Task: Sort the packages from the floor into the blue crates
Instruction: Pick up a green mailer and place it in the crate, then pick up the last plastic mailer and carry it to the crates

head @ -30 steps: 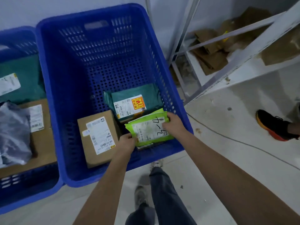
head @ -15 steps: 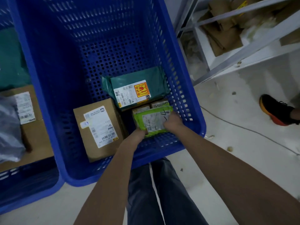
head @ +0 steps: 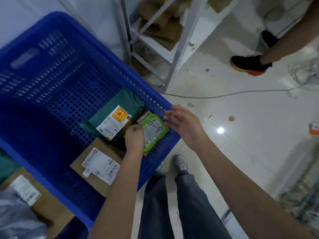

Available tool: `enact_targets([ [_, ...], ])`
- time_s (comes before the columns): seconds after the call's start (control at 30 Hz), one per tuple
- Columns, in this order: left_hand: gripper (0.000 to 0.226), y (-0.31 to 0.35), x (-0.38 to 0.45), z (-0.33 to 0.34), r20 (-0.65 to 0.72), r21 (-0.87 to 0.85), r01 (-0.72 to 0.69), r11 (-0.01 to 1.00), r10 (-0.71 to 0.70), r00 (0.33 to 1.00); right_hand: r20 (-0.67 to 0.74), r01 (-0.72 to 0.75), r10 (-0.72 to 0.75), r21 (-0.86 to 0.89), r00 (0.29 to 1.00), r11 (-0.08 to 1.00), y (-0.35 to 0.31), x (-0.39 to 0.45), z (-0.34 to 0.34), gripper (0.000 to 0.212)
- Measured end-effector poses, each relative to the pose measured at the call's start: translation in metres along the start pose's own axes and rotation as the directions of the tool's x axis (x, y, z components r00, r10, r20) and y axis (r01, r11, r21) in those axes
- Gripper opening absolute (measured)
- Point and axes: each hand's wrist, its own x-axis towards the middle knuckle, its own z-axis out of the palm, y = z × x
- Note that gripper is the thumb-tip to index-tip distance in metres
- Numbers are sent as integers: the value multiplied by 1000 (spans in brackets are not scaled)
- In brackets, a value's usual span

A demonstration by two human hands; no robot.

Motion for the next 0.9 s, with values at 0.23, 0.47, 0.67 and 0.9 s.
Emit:
enact_targets([
  [0.23, 23, 33, -48, 90, 153, 132, -576, 806, 558, 816, -426, 182, 138, 629, 894, 756, -1, -57, -114, 15],
  [0.47, 36, -59, -86, 207, 884, 419, -886, -199, 314, 347, -615, 388, 189, 675, 766, 628, 28, -130, -229, 6],
  [0.67, 31, -162, -123, 271, 900, 67, -726, -685, -273, 341, -672, 63, 373, 530, 640, 846, 97, -213, -328, 13],
  [0.9, 52, -251, -186, 344, 741, 344, -803, -487, -385, 551, -776, 6, 445, 501, 447, 866, 182, -357, -448, 4],
])
